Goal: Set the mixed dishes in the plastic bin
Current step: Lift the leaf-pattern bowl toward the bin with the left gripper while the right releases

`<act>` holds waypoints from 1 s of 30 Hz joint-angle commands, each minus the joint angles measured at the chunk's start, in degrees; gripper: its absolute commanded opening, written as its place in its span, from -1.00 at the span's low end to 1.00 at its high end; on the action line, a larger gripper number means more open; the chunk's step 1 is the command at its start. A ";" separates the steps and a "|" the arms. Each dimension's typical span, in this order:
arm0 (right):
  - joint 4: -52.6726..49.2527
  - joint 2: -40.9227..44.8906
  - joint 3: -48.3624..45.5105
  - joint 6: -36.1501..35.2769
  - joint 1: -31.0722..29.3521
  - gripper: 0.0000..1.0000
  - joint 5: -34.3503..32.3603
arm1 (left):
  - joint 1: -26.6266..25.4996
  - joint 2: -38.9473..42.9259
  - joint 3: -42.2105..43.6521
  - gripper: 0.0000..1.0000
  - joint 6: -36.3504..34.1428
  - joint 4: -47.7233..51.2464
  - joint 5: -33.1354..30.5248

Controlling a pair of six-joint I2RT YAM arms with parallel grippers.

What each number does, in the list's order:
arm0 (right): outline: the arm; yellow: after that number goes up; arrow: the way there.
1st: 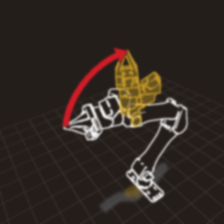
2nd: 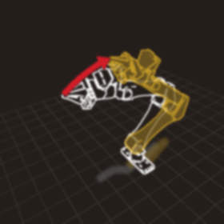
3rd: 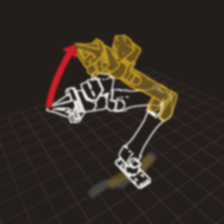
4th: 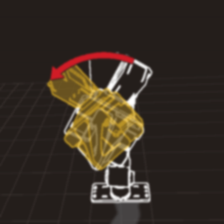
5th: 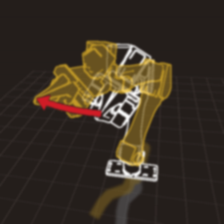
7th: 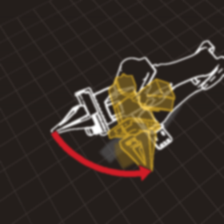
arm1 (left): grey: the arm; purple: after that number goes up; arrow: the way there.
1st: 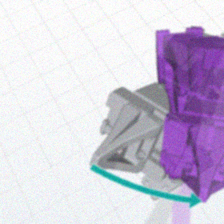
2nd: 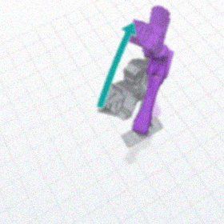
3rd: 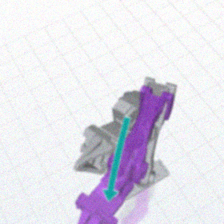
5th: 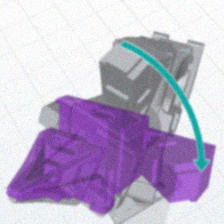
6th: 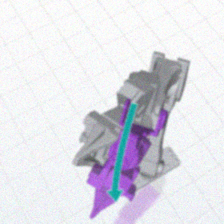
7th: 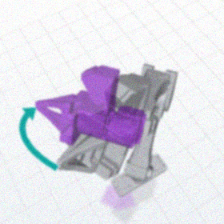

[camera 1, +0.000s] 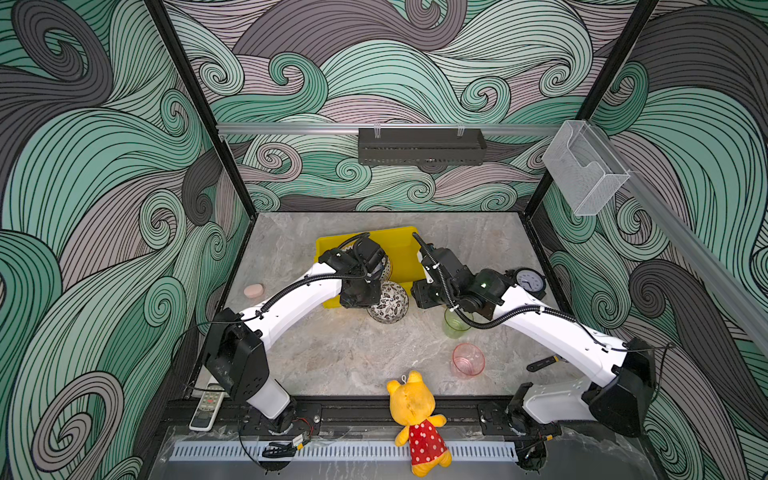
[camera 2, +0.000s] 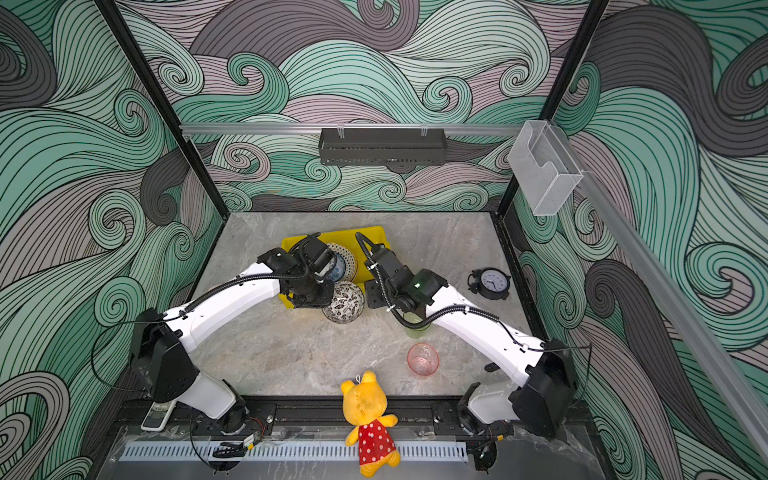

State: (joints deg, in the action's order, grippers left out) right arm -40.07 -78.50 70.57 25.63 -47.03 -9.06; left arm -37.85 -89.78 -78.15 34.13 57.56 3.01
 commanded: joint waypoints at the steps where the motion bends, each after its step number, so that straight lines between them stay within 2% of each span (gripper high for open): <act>1: -0.19 1.79 -1.00 -0.37 -0.08 0.08 -2.65 | 1.06 2.24 -3.25 -1.00 -0.88 2.24 -1.14; 19: -0.19 5.52 -3.57 -1.57 -0.04 0.08 -6.89 | 3.78 4.89 -4.82 -1.00 -2.18 4.92 -4.50; 30: -0.29 7.88 -5.35 -2.54 0.00 0.09 -8.78 | 5.50 3.84 -7.17 -1.00 -3.16 6.35 -4.76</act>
State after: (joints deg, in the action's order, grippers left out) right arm -40.12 -71.81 65.84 23.75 -47.03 -15.84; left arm -32.95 -87.00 -82.35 31.66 62.54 -1.10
